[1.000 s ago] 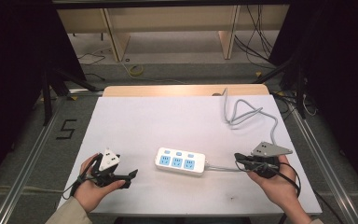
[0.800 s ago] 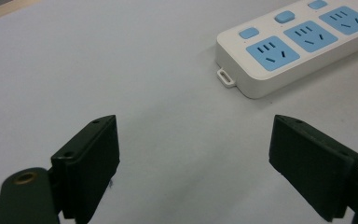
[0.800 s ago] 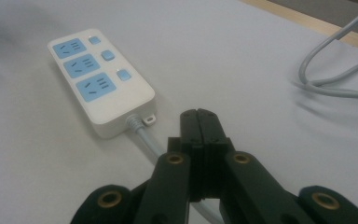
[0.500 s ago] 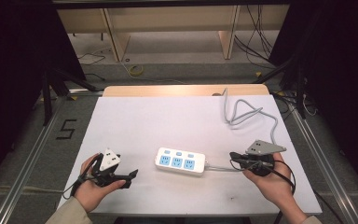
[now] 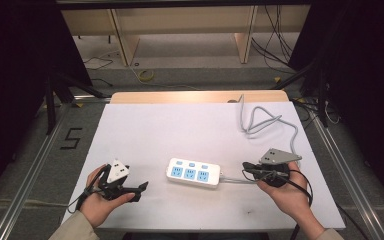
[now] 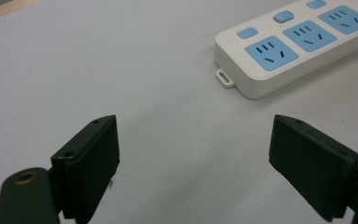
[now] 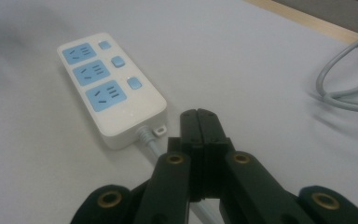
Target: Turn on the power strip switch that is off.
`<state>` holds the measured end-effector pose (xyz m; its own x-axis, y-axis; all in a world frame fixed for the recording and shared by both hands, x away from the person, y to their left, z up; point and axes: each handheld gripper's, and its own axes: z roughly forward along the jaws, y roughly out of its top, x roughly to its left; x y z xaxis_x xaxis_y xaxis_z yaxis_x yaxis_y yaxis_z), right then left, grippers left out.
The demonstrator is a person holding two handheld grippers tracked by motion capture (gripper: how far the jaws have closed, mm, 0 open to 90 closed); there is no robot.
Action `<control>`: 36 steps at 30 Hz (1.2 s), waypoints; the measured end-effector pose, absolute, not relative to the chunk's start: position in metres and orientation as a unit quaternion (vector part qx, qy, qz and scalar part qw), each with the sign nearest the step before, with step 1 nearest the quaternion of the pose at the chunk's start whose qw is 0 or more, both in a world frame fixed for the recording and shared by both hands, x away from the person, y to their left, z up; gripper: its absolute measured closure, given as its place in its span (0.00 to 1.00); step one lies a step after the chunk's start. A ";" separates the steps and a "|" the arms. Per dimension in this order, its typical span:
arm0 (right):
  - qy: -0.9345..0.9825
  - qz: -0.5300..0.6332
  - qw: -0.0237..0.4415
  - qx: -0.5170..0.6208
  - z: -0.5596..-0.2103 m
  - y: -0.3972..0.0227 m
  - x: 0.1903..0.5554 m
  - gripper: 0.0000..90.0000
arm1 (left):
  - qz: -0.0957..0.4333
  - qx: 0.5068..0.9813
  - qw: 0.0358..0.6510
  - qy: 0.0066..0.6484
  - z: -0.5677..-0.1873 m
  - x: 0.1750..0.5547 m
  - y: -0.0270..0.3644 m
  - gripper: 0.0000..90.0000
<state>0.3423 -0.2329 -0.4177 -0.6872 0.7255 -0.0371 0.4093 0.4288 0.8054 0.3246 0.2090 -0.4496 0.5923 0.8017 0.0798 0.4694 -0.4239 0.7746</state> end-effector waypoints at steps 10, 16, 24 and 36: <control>0.826 0.407 0.189 0.342 -0.416 -0.228 0.346 1.00 | 0.226 0.813 0.368 0.390 -0.450 0.325 0.208 0.18; 0.826 0.408 0.187 0.340 -0.416 -0.225 0.347 1.00 | 0.226 0.814 0.367 0.390 -0.450 0.325 0.208 0.18; 0.828 0.408 0.184 0.337 -0.416 -0.221 0.349 1.00 | 0.225 0.814 0.367 0.390 -0.450 0.325 0.208 0.18; 0.834 0.406 0.179 0.328 -0.416 -0.212 0.353 1.00 | 0.225 0.813 0.368 0.391 -0.450 0.325 0.208 0.18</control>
<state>0.3531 -0.2122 -0.4165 -0.7209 0.6923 -0.0314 0.4017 0.4544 0.7951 0.3249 0.2079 -0.4498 0.5935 0.8010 0.0789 0.4699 -0.4243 0.7741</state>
